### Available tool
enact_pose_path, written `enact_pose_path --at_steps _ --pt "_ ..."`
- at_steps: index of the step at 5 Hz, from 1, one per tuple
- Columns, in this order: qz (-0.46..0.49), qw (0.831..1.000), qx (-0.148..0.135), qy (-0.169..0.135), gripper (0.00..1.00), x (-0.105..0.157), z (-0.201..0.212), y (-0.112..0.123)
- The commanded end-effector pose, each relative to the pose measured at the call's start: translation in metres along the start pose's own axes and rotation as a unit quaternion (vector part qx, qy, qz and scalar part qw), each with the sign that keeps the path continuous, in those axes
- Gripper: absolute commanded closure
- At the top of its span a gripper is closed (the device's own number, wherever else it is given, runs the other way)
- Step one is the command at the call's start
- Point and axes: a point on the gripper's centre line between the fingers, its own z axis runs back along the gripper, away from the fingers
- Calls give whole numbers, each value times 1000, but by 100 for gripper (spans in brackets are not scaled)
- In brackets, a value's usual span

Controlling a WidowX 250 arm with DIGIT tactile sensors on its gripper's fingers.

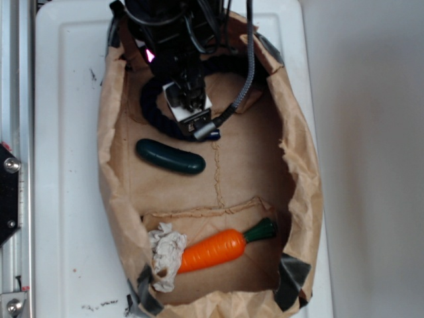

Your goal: Grab the blue rope.

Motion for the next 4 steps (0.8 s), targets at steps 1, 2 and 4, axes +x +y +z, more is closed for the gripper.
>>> enact_pose_path --at_steps 1,2,4 --pt "-8 1000 -1 -20 0 7 15 0" --pt "-9 999 -16 -27 0 22 4 4" --pt "-27 997 -44 -49 0 31 -15 15"
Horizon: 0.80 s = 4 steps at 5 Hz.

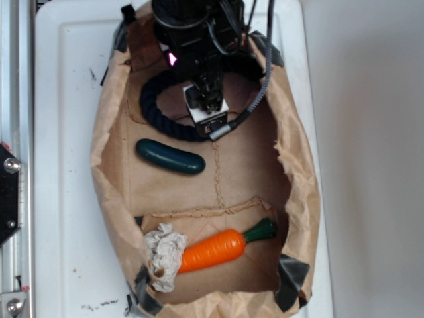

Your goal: Grab the blue rope.

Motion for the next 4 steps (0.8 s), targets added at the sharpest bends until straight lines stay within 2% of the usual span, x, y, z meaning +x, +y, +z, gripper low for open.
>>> enact_pose_path --at_steps 1,4 --pt "-21 997 11 -73 0 12 6 8" --pt "-31 995 43 -85 0 8 -10 9"
